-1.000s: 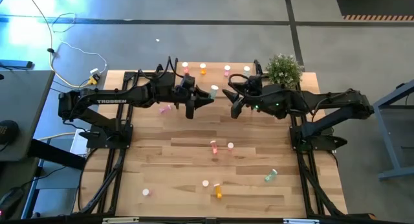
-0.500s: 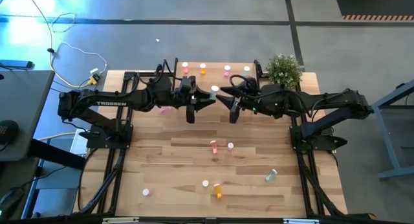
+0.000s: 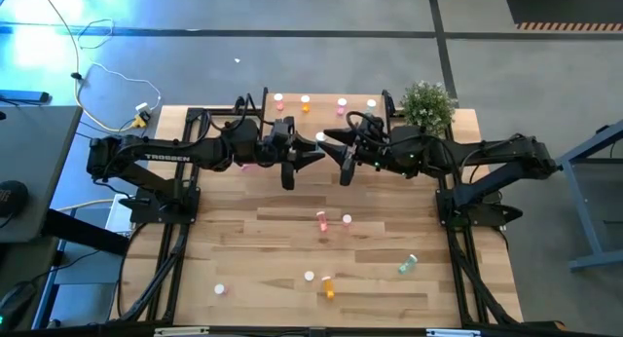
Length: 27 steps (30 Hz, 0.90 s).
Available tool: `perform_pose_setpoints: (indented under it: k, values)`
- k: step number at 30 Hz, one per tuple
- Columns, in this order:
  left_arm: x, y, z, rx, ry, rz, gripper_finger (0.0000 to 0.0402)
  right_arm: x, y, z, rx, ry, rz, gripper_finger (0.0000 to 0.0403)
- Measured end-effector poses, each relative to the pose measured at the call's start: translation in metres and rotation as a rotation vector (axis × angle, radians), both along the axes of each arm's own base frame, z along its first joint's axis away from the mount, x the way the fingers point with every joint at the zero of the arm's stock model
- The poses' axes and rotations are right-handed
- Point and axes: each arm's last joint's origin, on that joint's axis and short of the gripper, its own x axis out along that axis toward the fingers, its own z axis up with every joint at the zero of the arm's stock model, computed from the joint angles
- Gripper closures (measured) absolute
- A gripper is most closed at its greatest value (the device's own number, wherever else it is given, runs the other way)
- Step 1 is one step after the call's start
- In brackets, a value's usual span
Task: Pick and place medicine bottles onto shelf by color
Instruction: Put the top blue pill bottle on the shelf aligned with the other blue pill bottle
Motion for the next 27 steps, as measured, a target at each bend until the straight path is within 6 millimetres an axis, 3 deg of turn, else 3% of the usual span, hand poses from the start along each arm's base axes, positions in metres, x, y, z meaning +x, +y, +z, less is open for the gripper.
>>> perform_pose_setpoints:
  k: [19,27]
  values:
    - [0.000,0.000,0.001,0.004,-0.006,0.014,0.0306,-0.001,-0.003,-0.003,-0.038,0.050,-0.029,0.0236]
    - [0.000,0.000,0.001,0.004,-0.007,0.017,0.0306,0.008,-0.005,-0.011,-0.013,0.058,-0.017,0.0236]
